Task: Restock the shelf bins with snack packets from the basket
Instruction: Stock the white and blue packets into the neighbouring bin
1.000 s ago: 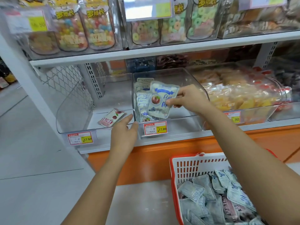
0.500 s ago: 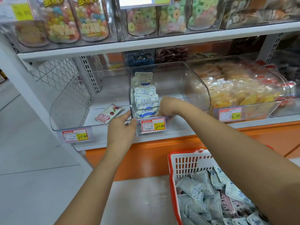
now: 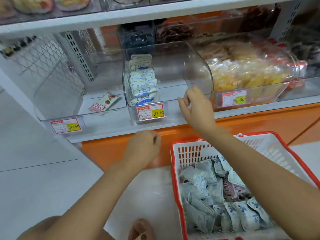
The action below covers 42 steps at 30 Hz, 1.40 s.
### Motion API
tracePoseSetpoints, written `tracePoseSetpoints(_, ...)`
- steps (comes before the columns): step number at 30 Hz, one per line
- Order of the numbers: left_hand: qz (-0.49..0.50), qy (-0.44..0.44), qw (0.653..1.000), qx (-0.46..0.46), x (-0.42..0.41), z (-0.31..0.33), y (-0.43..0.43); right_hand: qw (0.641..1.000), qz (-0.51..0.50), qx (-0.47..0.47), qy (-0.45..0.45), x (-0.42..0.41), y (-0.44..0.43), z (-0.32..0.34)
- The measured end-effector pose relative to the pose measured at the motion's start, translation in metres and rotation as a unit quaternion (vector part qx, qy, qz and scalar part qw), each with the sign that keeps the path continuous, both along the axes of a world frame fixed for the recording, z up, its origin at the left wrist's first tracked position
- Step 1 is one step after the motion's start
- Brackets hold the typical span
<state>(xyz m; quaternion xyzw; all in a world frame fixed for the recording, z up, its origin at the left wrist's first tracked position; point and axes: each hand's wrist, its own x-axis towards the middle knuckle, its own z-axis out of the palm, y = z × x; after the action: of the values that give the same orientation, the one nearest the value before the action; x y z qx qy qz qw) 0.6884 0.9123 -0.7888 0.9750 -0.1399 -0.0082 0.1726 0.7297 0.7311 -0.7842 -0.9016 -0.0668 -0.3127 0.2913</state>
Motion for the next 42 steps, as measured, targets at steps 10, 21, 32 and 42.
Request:
tracePoseSetpoints(10,-0.182,0.289,0.936,0.091,-0.014,-0.075,-0.023,0.857,0.026,-0.147,0.493,-0.07,-0.034,-0.207)
tracePoseSetpoints(21,-0.232,0.305,0.915,0.124,-0.002,-0.095,-0.028,0.819,-0.009,-0.239,0.521,-0.083,-0.027,-0.256)
tracePoseSetpoints(32,-0.204,0.303,0.925,0.107,0.002,-0.099,-0.028,0.679,-0.047,0.537,0.499,-0.09,-0.067,-0.197)
tracePoseSetpoints(42,-0.053,0.193,0.961,-0.193,0.005,-0.049,-0.052,0.651,0.15,0.582,0.464,-0.114,-0.081,-0.113)
